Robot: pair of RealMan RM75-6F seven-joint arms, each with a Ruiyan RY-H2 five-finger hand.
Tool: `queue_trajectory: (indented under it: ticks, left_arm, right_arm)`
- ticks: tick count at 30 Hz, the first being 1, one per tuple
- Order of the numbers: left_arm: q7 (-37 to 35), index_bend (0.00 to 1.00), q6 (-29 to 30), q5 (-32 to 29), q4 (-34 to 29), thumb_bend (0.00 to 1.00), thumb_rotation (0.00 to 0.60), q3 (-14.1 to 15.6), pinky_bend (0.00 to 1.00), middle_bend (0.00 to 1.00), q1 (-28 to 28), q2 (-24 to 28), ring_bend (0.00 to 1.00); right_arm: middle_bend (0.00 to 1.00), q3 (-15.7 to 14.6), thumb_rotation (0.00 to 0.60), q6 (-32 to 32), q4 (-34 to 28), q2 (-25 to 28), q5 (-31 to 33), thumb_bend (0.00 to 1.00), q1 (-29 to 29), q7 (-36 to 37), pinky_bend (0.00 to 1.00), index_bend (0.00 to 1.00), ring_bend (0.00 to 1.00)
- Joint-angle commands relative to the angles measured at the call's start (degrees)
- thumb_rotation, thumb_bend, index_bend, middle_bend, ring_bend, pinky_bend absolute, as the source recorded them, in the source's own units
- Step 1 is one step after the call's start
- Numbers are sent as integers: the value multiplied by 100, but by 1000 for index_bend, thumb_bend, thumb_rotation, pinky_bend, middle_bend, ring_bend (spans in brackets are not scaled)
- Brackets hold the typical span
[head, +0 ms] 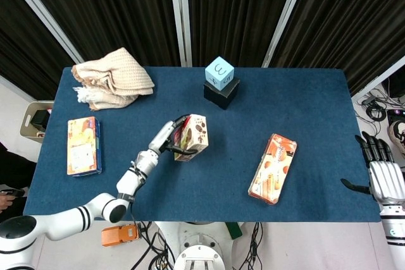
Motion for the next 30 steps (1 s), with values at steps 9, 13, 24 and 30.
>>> queue_trajectory:
  ticks: [9,13,24,30]
  left_arm:
    - [-246,325,359,42,803,0,600,275,35,284,-200,-462,103]
    - [-247,326,378,0,929,0,600,354,24,283,-210,-442,103]
    - [-398,265,494,-73,1113,0,600,551,8,207,-95,-340,55]
    - [-404,15,642,80,1061,0,600,711,0,32,-46,-158,0]
  right_arm:
    - [0,8,600,39,-41,11,23,86,-39,-34,0,0,0]
    - [0,11,600,39,-50,13,32,85,-46,-38,0,0,0]
    - [0,8,600,86,-85,35,11,86,-81,-12,0,0,0]
    - [0,1,600,103,-103,41,-15,86,-92,7,0,0,0]
